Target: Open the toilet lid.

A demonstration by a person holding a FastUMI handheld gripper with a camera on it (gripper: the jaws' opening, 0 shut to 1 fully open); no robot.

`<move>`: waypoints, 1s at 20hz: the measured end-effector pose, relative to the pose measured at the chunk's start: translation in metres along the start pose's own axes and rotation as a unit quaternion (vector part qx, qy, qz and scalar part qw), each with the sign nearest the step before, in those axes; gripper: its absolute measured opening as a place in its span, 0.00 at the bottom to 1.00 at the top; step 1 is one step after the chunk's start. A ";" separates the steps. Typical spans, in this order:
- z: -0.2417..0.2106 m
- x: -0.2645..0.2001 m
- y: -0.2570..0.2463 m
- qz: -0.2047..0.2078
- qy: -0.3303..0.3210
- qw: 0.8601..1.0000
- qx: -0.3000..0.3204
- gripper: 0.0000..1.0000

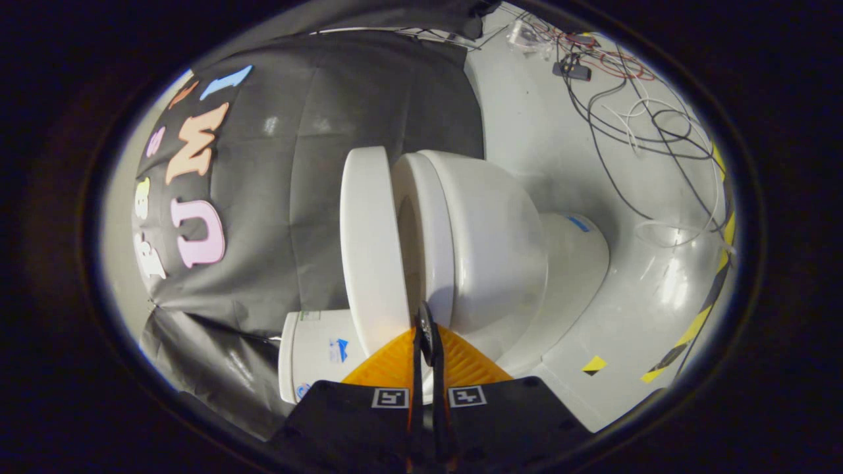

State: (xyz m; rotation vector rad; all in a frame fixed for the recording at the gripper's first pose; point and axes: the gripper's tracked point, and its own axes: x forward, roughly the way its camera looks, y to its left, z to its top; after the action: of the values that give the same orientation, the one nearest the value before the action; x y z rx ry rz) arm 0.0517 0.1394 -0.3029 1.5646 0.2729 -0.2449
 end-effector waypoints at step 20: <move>-0.016 -0.016 0.083 0.024 -0.066 0.993 -0.099 0.08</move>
State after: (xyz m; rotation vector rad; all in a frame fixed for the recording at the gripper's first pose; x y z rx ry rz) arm 0.0632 0.1548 -0.2187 1.3503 0.1507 -0.2743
